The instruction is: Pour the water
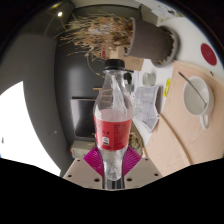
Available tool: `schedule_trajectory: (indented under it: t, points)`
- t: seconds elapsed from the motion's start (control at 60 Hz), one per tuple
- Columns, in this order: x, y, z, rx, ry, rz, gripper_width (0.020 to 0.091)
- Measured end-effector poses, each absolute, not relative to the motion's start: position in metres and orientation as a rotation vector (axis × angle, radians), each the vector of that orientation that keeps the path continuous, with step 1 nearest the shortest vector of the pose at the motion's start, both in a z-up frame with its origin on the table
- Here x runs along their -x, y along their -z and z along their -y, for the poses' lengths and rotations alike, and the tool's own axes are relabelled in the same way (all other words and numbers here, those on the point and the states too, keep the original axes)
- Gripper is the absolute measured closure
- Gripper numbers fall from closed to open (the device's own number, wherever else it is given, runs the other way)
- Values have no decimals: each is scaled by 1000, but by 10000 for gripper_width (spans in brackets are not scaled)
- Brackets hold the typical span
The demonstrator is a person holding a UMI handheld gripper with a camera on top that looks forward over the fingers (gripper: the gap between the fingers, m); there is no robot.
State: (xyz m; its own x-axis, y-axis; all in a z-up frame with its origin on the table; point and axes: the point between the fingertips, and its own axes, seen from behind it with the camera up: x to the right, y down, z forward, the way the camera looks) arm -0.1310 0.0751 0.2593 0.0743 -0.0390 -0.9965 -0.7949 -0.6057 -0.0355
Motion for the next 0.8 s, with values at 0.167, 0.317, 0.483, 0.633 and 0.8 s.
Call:
schedule_trajectory:
  t: [0.167, 0.317, 0.483, 0.633, 0.8]
  points:
    - [73, -299, -85, 1805, -1108, -376, 903]
    - [-6, -323, -98, 1760, -713, -146, 903]
    - [-114, -283, -121, 1746, -221, -12, 901]
    - [-171, -204, -130, 1813, -78, 0, 904]
    - [-195, -127, -132, 1880, -23, 23, 904]
